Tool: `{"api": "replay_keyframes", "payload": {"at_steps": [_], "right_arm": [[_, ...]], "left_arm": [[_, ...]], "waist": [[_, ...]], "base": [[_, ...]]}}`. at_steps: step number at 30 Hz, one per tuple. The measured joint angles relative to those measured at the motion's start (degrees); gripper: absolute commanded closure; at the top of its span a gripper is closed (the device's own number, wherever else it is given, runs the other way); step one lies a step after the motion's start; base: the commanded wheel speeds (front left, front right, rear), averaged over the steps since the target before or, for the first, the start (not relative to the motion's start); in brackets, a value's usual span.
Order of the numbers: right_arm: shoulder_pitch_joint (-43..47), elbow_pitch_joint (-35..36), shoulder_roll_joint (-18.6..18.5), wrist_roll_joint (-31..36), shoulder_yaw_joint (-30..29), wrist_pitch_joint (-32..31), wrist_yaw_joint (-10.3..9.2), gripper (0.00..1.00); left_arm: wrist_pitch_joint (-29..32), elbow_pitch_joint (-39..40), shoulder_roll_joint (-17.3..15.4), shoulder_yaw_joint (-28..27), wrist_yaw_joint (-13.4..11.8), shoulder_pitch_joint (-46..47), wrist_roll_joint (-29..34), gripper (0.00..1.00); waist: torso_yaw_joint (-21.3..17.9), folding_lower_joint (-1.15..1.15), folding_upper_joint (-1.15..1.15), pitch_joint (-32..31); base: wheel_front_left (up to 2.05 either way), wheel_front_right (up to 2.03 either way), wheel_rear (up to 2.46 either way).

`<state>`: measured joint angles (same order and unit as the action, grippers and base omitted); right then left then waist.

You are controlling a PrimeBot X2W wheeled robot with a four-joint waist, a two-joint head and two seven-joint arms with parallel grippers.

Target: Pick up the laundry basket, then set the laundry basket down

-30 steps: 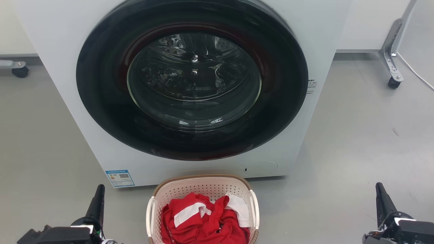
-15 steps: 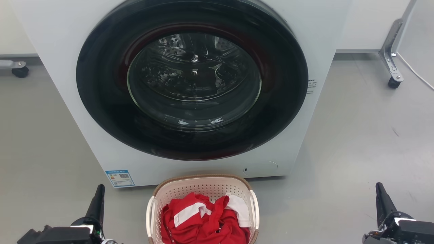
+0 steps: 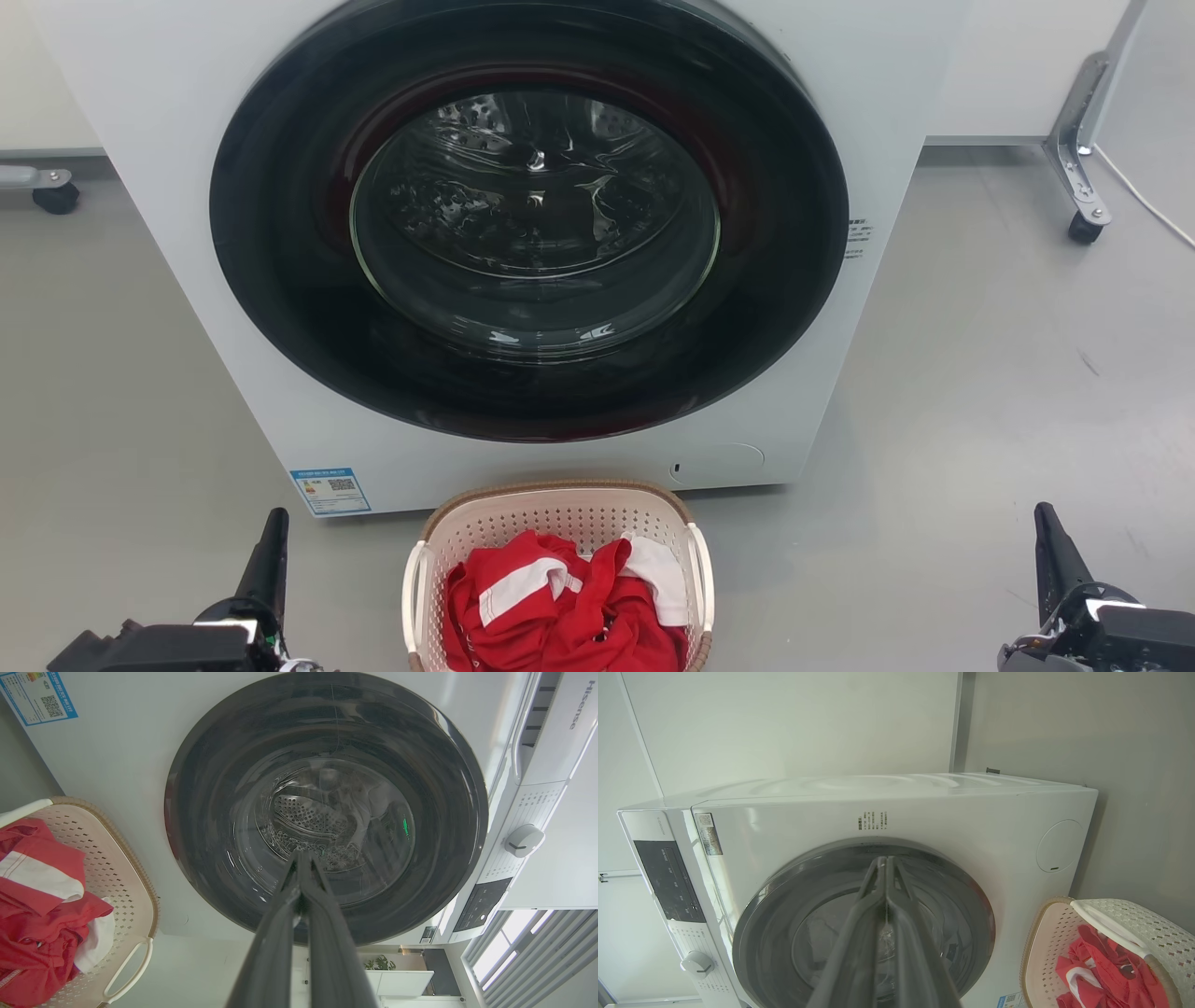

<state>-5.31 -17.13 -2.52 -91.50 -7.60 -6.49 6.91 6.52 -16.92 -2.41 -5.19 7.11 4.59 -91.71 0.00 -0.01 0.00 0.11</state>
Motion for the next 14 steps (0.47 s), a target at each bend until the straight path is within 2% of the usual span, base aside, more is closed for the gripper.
{"api": "replay_keyframes", "payload": {"at_steps": [14], "right_arm": [[0.0,0.0,0.0,0.0,0.0,0.0,0.00,1.00]], "left_arm": [[0.0,0.0,0.0,0.0,0.0,0.0,0.0,1.00]], "waist": [[0.0,0.00,0.00,0.0]], "base": [[0.00,0.00,0.00]]}}
